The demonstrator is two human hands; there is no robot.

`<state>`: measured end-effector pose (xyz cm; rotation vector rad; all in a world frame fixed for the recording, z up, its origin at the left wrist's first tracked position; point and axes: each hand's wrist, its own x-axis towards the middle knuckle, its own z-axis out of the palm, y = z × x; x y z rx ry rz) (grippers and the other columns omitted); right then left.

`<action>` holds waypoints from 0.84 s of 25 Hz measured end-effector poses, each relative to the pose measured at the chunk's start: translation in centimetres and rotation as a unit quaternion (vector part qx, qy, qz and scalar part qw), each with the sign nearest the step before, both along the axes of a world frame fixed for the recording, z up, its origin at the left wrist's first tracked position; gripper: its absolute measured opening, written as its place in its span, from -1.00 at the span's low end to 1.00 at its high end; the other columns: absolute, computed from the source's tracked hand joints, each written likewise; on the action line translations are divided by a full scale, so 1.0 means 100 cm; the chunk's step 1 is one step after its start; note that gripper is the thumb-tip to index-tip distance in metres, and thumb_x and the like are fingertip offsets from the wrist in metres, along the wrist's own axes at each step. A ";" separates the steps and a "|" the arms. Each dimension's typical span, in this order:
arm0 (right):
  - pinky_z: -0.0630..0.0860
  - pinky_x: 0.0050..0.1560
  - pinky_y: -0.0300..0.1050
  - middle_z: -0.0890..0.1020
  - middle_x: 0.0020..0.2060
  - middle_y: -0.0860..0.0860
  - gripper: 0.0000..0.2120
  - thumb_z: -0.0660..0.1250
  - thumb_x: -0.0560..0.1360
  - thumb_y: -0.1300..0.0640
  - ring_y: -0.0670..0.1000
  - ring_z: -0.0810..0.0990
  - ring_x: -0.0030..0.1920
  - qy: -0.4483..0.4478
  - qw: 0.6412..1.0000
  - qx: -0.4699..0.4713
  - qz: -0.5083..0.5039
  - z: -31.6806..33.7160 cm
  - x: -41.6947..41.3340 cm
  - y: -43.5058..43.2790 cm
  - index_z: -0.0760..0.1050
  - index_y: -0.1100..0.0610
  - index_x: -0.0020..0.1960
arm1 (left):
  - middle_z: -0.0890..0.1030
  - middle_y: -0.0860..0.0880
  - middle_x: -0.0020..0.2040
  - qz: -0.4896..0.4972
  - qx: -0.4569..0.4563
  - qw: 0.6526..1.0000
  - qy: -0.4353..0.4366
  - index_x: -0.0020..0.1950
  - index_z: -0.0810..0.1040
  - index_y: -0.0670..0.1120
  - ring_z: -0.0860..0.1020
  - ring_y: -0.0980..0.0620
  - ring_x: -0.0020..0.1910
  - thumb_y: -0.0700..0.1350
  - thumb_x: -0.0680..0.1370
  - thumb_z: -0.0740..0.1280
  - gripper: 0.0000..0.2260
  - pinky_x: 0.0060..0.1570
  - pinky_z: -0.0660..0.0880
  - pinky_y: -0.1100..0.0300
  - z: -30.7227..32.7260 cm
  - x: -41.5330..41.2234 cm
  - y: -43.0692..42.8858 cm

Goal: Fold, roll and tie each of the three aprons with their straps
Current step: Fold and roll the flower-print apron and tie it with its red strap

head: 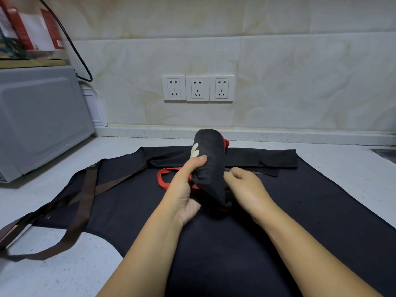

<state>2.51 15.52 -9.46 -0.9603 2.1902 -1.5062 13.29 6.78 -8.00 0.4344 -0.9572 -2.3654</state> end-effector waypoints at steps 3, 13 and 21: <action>0.20 -0.38 -0.15 0.42 -0.51 -0.10 -0.79 0.33 0.43 0.06 -0.03 0.37 -0.39 -0.149 0.987 -0.064 -0.014 0.010 -0.003 0.004 0.46 0.12 -0.33 | 0.68 -0.17 -0.17 0.019 0.008 1.000 0.005 -0.19 0.70 -0.16 0.65 -0.09 -0.23 -0.15 0.27 0.43 -0.83 -0.04 0.57 -0.01 0.002 0.000 -0.004; 0.46 -0.05 -0.21 0.66 -0.19 -0.18 -0.35 0.11 0.36 -0.54 -0.13 0.60 -0.16 -0.064 0.993 0.029 0.100 0.024 0.018 0.018 0.56 0.04 -0.12 | 0.65 -0.15 0.08 0.063 -0.261 0.951 -0.156 0.17 0.53 -0.11 0.64 -0.08 0.06 0.17 0.43 0.42 -0.54 0.05 0.55 0.02 -0.017 -0.007 -0.001; 0.57 0.11 0.00 0.72 -0.11 -0.08 -0.58 0.54 0.26 -0.15 -0.08 0.69 -0.07 -0.079 0.991 -0.003 0.108 0.015 -0.009 0.025 0.58 0.01 0.03 | 0.55 0.09 -0.24 0.076 -0.476 0.825 -0.293 -0.01 0.49 -0.04 0.45 0.27 -0.39 -0.04 0.62 0.23 -0.90 -0.34 0.37 0.41 -0.019 -0.003 -0.008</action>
